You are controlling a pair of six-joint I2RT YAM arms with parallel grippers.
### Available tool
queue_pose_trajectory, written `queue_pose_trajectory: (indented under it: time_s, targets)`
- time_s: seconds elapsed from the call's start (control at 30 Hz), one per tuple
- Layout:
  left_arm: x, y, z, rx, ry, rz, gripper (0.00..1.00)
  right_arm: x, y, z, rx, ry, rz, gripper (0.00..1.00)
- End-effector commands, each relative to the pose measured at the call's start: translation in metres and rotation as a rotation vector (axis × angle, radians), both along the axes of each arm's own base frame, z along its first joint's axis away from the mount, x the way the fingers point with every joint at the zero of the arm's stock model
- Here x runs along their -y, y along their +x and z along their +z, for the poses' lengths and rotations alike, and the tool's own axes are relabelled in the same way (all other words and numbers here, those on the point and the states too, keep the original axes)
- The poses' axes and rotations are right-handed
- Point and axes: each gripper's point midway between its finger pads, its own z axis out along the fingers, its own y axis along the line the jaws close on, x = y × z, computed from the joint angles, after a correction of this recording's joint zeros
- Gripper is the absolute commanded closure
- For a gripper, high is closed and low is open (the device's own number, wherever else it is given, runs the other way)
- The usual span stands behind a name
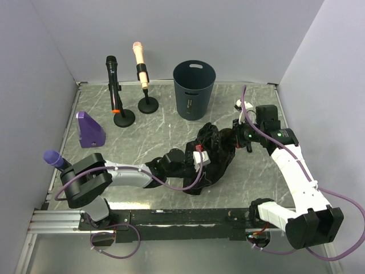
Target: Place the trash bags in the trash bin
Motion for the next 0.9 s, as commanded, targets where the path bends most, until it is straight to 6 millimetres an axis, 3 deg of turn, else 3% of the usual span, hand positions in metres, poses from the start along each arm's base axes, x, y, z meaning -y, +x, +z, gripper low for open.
queue_pose_trajectory:
  time_s: [0.0, 0.23, 0.27, 0.4, 0.57, 0.67, 0.8, 0.87]
  targets:
    - [0.022, 0.01, 0.031, 0.07, -0.091, -0.008, 0.47, -0.002, 0.001, 0.002, 0.002, 0.02, -0.003, 1.0]
    - [0.023, 0.007, 0.027, 0.065, -0.09, -0.067, 0.97, 0.001, 0.001, -0.001, 0.007, 0.005, -0.002, 1.0]
    - [0.021, 0.01, 0.029, 0.064, -0.088, -0.061, 0.99, 0.001, 0.0, -0.001, 0.01, 0.002, -0.001, 1.0]
    - [0.005, 0.03, 0.034, 0.077, -0.06, -0.005, 0.99, 0.003, 0.0, -0.003, 0.023, -0.016, 0.009, 1.0]
    - [-0.032, 0.077, 0.048, 0.099, -0.012, 0.173, 0.99, 0.007, -0.001, -0.004, 0.043, -0.046, 0.021, 1.0]
    - [-0.057, 0.102, 0.077, 0.15, -0.038, 0.261, 0.99, 0.007, 0.0, -0.003, 0.052, -0.045, 0.024, 1.0]
    - [-0.08, 0.118, 0.124, 0.265, -0.063, 0.294, 0.99, 0.007, 0.005, -0.001, 0.05, -0.06, 0.035, 1.0]
    - [-0.092, 0.126, 0.15, 0.308, -0.076, 0.315, 0.99, 0.007, 0.014, 0.009, 0.07, -0.078, 0.052, 1.0]
